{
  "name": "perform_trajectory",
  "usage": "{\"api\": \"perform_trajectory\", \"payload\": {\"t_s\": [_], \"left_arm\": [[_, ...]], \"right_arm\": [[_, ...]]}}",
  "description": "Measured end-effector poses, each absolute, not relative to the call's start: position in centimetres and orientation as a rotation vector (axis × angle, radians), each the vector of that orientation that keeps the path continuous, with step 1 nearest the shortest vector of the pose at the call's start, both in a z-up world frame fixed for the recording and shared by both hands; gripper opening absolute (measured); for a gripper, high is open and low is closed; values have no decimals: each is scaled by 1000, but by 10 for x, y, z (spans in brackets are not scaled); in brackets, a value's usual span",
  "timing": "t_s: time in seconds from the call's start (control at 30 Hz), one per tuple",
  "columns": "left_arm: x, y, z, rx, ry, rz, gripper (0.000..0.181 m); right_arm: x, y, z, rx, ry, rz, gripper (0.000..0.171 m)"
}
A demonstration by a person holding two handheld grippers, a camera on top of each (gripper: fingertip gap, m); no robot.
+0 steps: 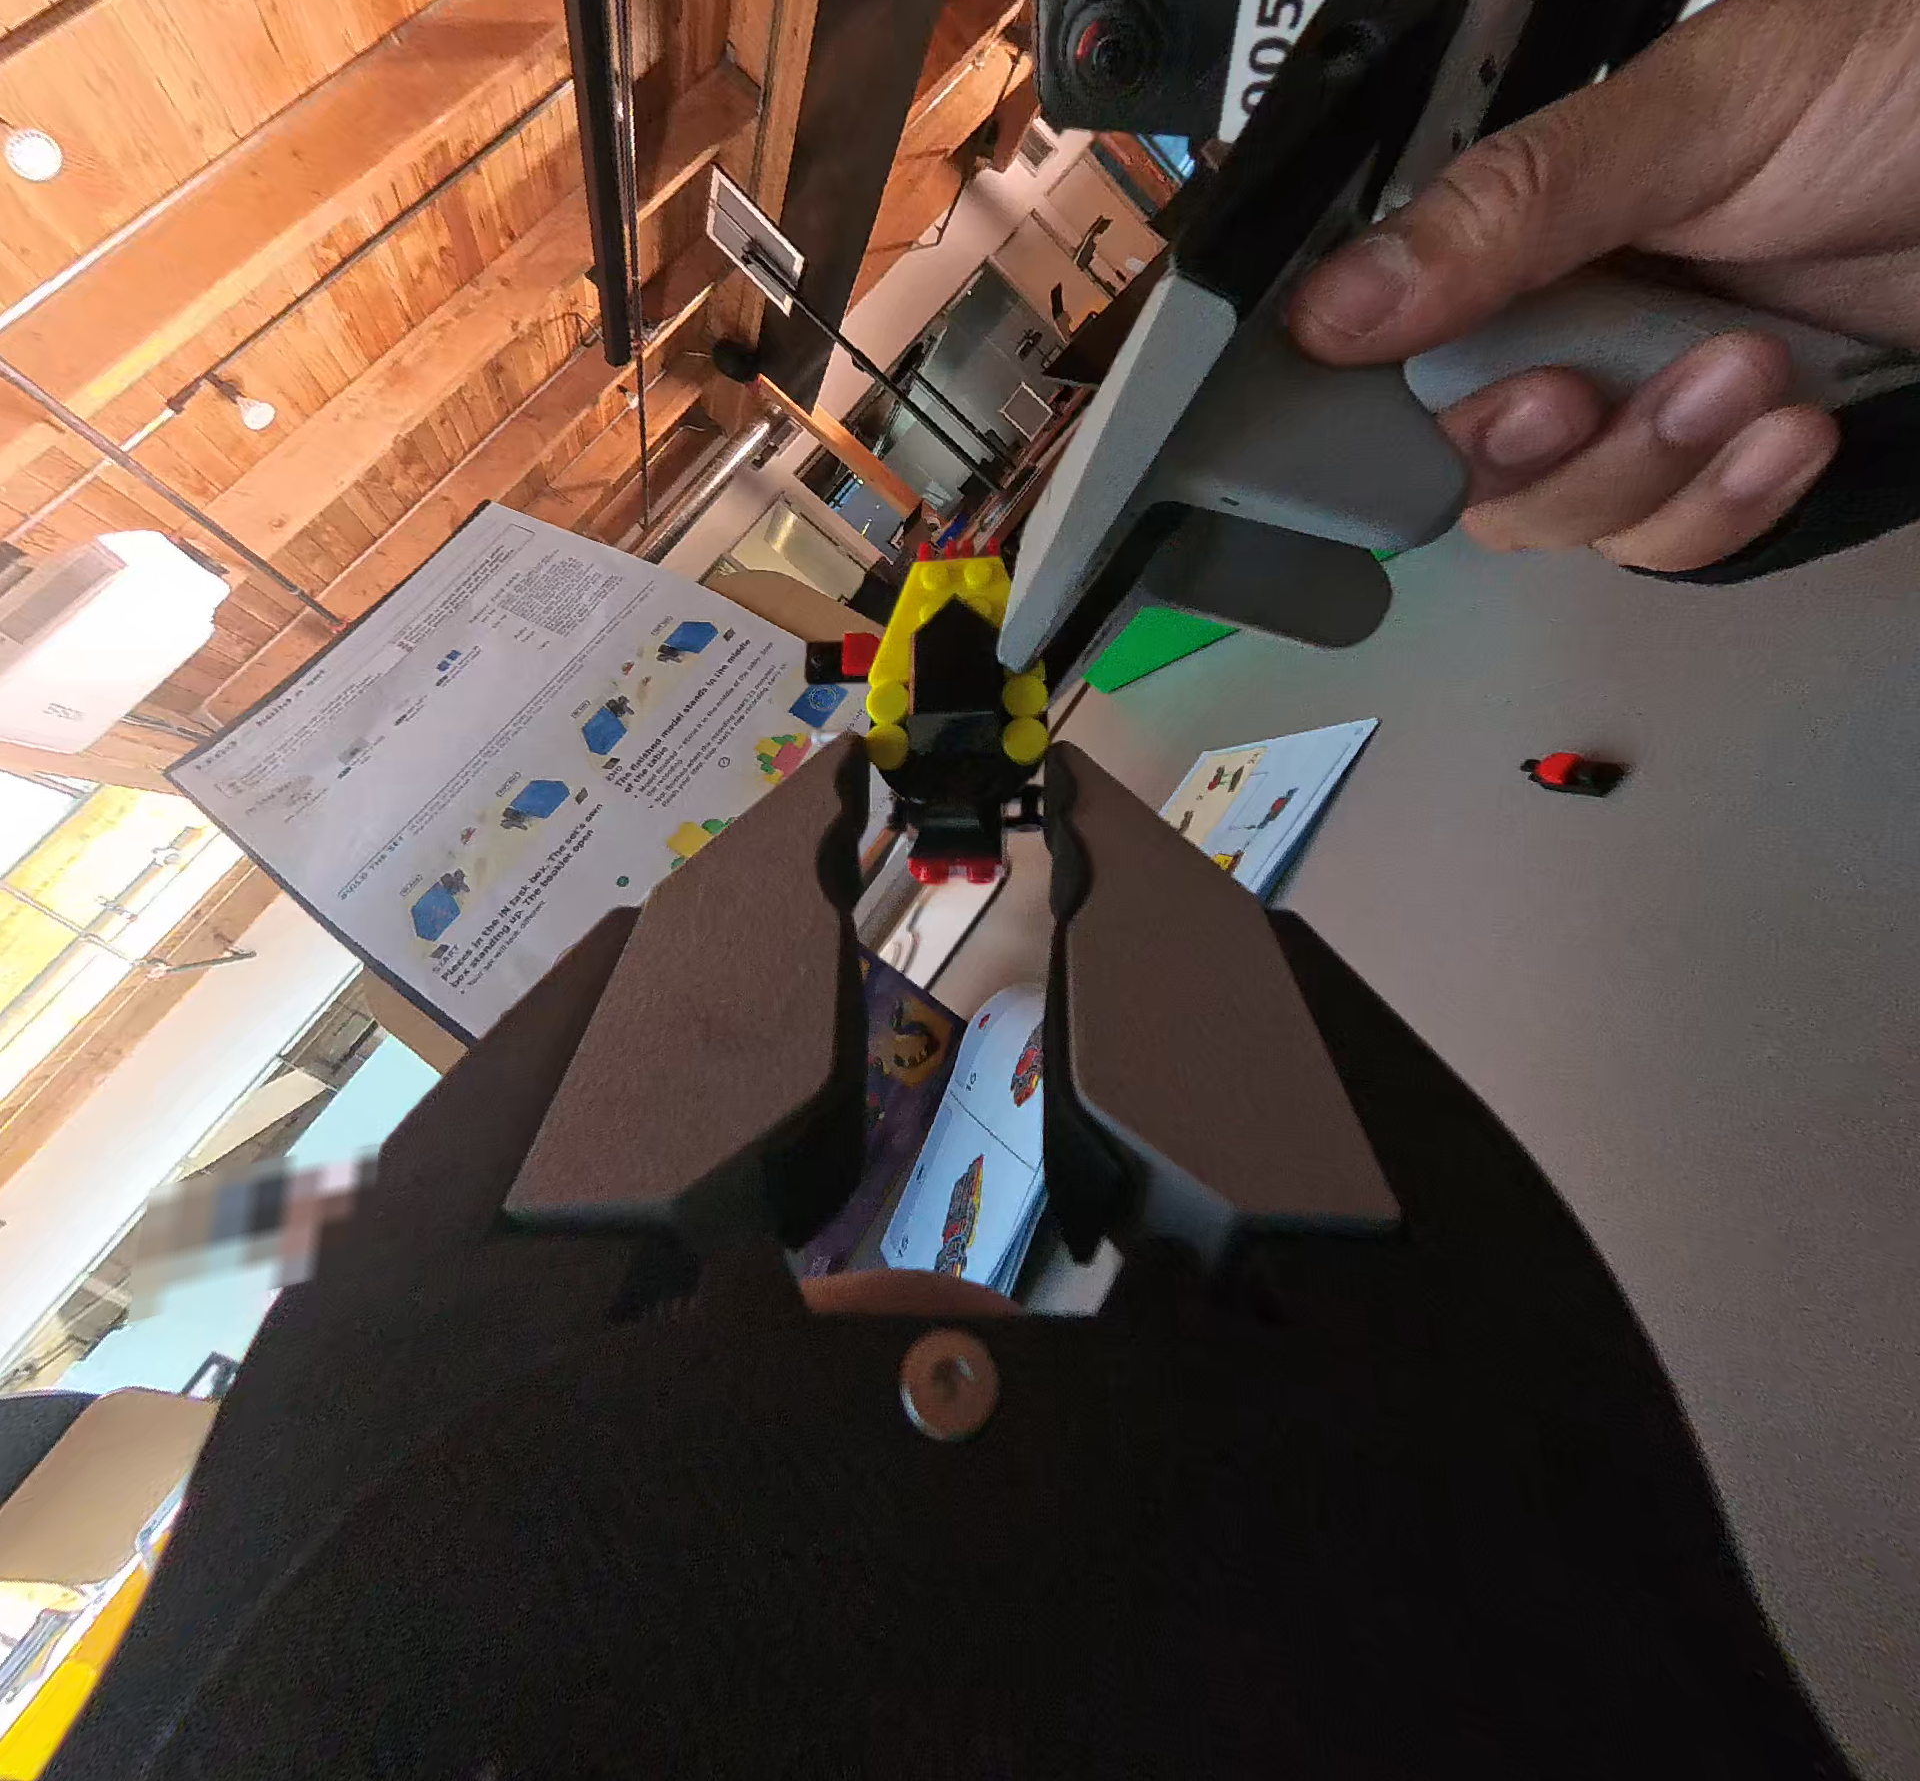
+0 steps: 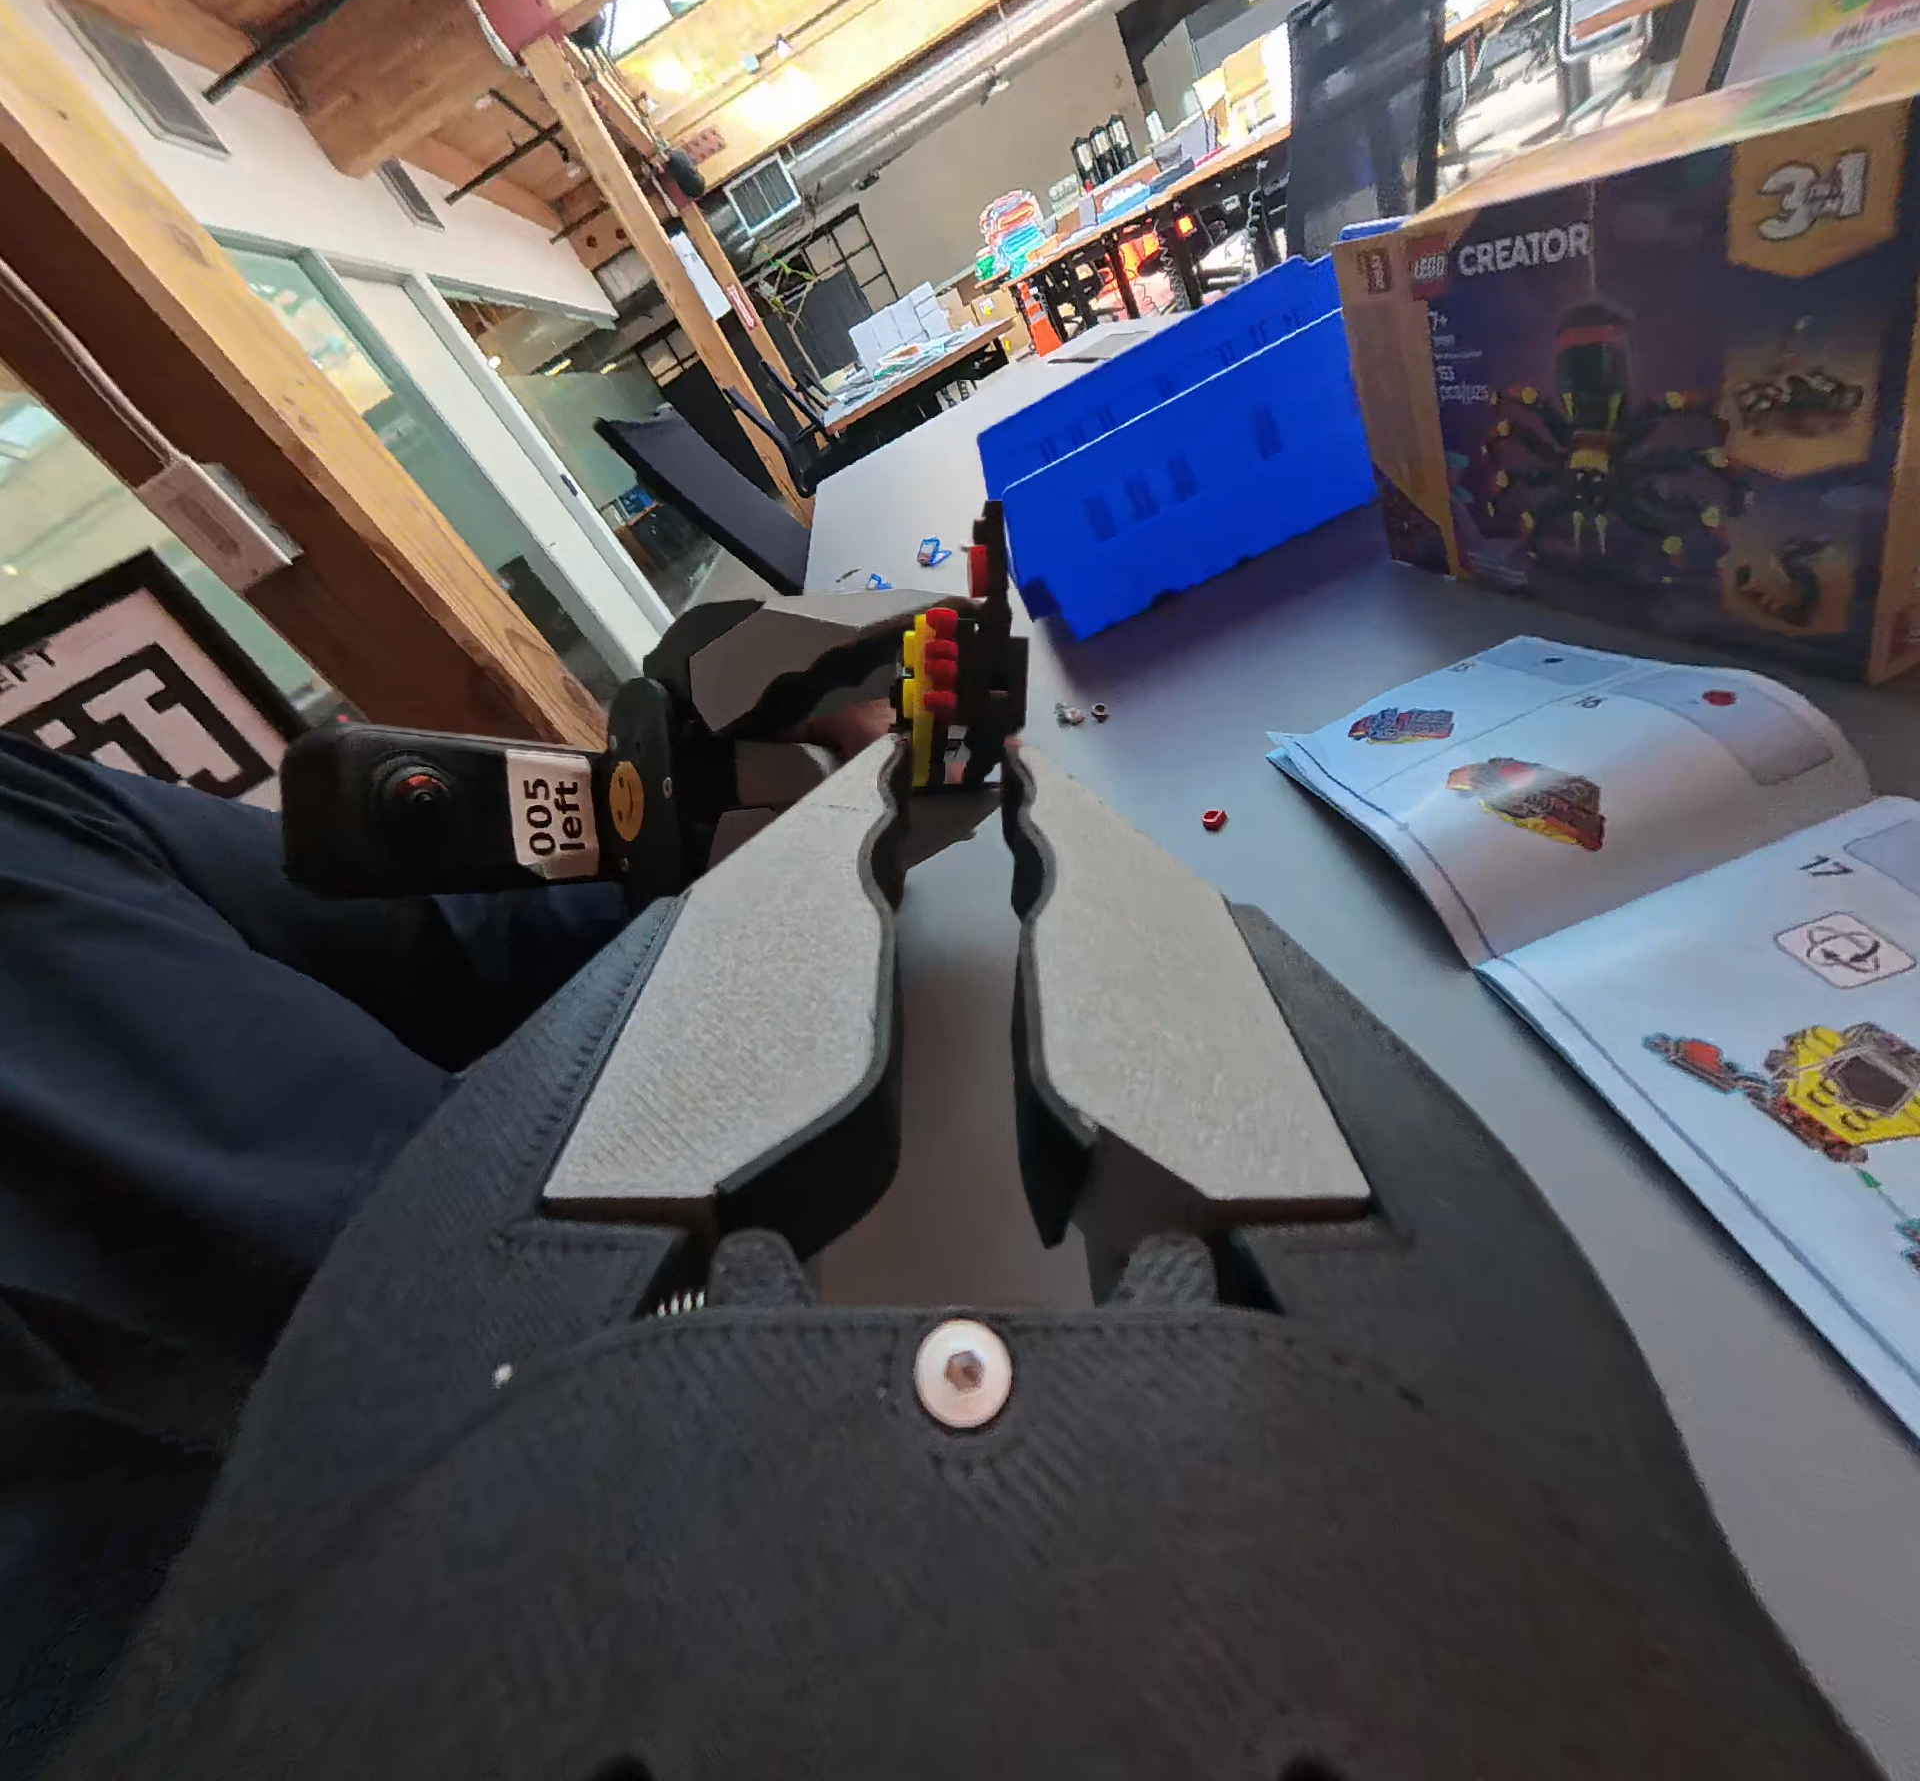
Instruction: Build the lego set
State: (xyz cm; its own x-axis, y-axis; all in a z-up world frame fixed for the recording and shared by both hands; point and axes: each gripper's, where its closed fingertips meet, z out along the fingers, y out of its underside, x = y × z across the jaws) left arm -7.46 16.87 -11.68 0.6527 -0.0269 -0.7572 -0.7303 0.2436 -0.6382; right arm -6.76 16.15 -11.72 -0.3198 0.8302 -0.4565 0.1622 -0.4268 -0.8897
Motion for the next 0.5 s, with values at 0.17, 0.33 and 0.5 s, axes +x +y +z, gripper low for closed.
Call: {"api": "perform_trajectory", "payload": {"t_s": [0.17, 0.33, 0.5], "left_arm": [[-63, 160, -118, -1222, 768, 382, 34], [-64, 160, -132, -1355, 782, 101, 58], [-55, 155, -143, -1487, 777, -296, 38]], "right_arm": [[-60, 164, -118, -1315, -1399, 1594, 13], [-47, 166, -130, -1232, -1596, 1402, 13], [-46, 154, -143, -1055, -1796, 1186, 13]]}}
